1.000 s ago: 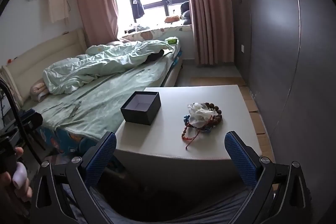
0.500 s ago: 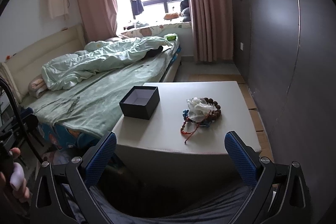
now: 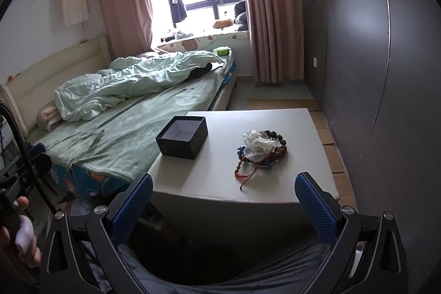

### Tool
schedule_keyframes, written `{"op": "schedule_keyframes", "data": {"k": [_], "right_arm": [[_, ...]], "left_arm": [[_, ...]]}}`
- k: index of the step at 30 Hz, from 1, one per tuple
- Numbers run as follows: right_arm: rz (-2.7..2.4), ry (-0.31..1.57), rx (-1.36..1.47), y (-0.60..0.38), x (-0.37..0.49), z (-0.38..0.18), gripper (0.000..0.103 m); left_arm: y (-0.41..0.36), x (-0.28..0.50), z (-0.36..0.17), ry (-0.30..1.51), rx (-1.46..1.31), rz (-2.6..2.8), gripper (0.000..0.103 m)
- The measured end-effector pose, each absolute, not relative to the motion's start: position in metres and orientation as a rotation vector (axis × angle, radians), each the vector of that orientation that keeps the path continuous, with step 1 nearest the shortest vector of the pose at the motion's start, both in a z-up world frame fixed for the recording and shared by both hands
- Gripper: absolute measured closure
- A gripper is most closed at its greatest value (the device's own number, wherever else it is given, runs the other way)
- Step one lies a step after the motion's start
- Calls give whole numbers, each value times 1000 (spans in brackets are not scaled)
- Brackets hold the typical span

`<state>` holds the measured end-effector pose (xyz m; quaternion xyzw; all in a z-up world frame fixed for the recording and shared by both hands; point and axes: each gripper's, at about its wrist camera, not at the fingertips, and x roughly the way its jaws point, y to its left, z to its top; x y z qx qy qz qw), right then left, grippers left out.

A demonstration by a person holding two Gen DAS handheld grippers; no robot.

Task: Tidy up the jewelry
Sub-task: 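Move both tools toward the jewelry pile on the white table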

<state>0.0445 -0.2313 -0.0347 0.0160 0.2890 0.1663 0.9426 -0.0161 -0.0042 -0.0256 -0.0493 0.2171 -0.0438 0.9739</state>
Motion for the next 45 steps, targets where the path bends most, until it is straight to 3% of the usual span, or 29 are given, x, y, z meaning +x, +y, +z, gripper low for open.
{"op": "schedule_keyframes", "data": {"k": [21,45], "right_arm": [[308,596,30,-235,46,-32,0],[274,601,111,-272,83,-54,0]], "left_arm": [[-7,-11,-29,447,-113,-136,0],[-47,69,-25,467,-99,-225,0]]}}
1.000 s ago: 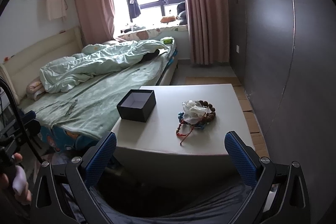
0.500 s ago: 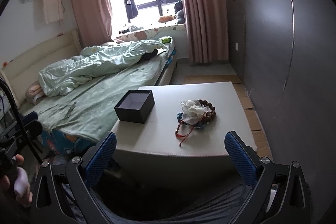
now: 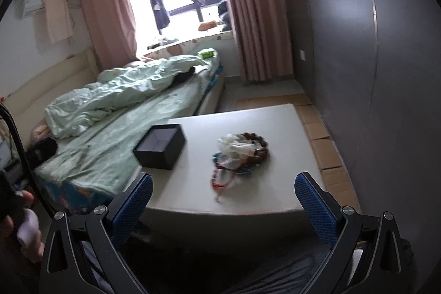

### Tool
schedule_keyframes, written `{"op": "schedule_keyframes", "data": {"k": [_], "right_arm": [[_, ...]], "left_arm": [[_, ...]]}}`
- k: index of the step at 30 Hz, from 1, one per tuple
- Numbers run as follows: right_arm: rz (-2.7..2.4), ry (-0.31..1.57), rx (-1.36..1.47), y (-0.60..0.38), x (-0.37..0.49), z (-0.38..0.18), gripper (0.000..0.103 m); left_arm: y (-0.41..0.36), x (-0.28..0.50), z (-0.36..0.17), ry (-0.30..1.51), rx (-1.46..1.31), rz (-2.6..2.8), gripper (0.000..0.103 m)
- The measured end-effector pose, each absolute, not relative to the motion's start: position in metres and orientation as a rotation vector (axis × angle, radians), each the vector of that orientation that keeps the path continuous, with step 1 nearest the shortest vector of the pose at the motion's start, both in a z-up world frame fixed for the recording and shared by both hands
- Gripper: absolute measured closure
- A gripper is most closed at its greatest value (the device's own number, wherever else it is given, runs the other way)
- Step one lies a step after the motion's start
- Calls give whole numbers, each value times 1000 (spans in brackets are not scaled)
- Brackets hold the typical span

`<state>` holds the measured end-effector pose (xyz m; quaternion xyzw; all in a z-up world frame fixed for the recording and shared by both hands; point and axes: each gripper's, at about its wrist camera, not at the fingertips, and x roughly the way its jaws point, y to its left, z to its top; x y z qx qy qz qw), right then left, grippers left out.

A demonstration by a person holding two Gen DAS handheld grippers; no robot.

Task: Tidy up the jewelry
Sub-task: 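Move both tools toward the jewelry pile on the white table, then grasp the white tissue with the left gripper and lift it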

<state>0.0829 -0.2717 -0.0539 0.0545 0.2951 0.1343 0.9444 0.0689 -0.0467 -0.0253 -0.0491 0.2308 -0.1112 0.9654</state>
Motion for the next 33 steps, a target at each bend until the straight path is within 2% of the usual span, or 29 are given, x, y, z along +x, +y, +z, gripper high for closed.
{"op": "schedule_keyframes", "data": {"k": [16,19,25,29,30,31,33], "right_arm": [[206,683,214,-316,140,-94,0],[193,702,220,-322,151,-102,0],[195,729,265,-335,169,-117,1],[219,748,285,-338,182,-126,9],[222,753,289,-339,185,-128,16],[224,766,297,-341,189,-132,20],[224,779,310,-345,195,-138,21]], "left_arm": [[-67,154,-67,609,-131,-312,1],[-73,169,-74,630,-132,-328,4],[-87,202,-88,701,-123,-358,17],[-96,222,-104,760,-124,-379,28],[-99,227,-108,777,-124,-386,30],[-102,232,-113,794,-125,-397,30],[-107,242,-122,818,-122,-404,30]]}}
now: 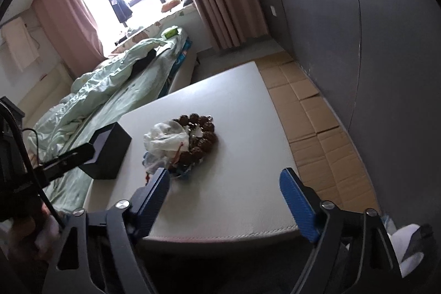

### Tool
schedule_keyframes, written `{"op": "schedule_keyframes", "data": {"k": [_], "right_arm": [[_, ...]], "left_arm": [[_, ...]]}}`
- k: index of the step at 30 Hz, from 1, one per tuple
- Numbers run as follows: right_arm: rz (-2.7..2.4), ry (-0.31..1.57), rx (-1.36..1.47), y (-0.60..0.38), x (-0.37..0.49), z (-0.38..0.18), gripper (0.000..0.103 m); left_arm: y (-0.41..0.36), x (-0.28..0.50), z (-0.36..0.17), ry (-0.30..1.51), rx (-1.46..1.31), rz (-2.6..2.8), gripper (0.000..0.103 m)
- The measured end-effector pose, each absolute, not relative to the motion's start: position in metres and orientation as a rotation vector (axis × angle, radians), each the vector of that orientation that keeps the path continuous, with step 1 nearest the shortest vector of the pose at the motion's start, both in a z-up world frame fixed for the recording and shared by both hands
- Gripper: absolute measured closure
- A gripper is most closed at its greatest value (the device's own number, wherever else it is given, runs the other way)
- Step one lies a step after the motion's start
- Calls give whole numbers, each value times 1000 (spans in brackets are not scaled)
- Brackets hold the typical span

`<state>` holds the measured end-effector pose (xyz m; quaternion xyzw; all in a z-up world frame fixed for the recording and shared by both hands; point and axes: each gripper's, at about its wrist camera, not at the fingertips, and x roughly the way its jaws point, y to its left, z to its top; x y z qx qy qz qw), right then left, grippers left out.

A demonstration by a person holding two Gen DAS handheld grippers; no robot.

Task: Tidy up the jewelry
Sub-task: 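Grasp the white tissue with the left gripper and lift it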

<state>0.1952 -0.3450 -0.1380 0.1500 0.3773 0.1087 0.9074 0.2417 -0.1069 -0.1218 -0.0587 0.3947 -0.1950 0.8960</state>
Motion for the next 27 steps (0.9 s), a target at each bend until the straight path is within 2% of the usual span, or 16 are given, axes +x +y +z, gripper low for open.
{"op": "schedule_keyframes", "data": {"k": [9,15,16,18,19,20,27], "right_arm": [[233,812,348,-352,212,-155,21],[269,836,347,-345,222,-164,27],[273,842,345,-344,224,-165,27],[287,857,352,-340,228,-168,27],[294,863,357,-338,230,-169,27],[300,866,360,-337,231,-170,28],[397,899,391,-314,232,-177,34]], "left_arm": [[-122,287,-150,878,-124,-406,30],[-128,316,-161,908,-143,-416,31],[-128,320,-163,916,-147,-421,34],[-130,327,-165,938,-144,-423,65],[-131,329,-165,948,-137,-423,74],[-132,329,-165,951,-130,-427,92],[-122,315,-137,865,-118,-433,93]]}}
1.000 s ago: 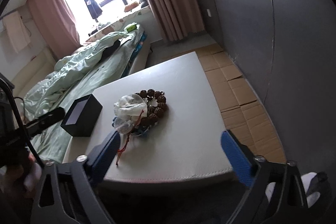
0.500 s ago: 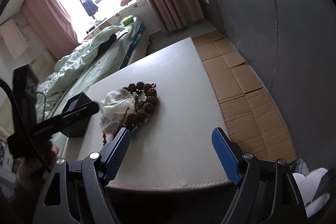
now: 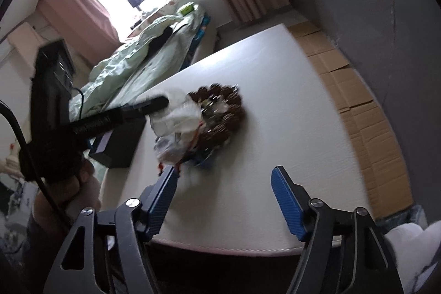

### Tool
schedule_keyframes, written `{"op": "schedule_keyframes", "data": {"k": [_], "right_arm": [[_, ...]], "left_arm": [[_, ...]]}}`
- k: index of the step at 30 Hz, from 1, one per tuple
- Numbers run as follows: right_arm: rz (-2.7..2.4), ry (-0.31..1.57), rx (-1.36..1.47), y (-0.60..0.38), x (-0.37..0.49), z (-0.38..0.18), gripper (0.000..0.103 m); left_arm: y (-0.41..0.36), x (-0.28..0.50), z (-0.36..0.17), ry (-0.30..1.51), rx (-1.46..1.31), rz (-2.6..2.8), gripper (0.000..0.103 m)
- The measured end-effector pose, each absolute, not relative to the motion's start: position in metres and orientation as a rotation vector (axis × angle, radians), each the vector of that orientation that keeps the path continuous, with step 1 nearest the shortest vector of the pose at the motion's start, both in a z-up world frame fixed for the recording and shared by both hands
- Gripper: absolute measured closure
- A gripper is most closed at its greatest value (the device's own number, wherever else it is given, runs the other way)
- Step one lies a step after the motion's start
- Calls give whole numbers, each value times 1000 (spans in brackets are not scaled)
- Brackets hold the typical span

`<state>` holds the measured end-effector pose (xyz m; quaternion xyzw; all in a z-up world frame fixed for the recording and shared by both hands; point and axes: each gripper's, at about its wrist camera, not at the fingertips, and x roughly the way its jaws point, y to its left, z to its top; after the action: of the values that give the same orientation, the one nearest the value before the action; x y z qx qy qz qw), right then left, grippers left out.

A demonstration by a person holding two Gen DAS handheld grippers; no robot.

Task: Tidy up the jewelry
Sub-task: 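Grasp the white tissue with the left gripper and lift it, then carry the tissue to the black box while the right gripper drops the red string there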

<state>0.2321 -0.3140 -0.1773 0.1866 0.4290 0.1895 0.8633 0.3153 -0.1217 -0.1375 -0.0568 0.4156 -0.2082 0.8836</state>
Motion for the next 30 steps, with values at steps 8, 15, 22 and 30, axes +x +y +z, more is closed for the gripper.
{"op": "schedule_keyframes", "data": {"k": [8,15,22,30], "right_arm": [[467,931,379,-282,235,-184,39],[443,969,344,-259,246,-193,49],[377,985,261,-235,250,-197,65],[381,972,231,-225,249,-177,97]], "left_arm": [[-103,293,-101,790,-153,-438,93],[-79,281,-85,749,-160,-417,93],[-41,267,-80,734,-196,-363,93],[3,243,-83,722,-236,-285,93]]}}
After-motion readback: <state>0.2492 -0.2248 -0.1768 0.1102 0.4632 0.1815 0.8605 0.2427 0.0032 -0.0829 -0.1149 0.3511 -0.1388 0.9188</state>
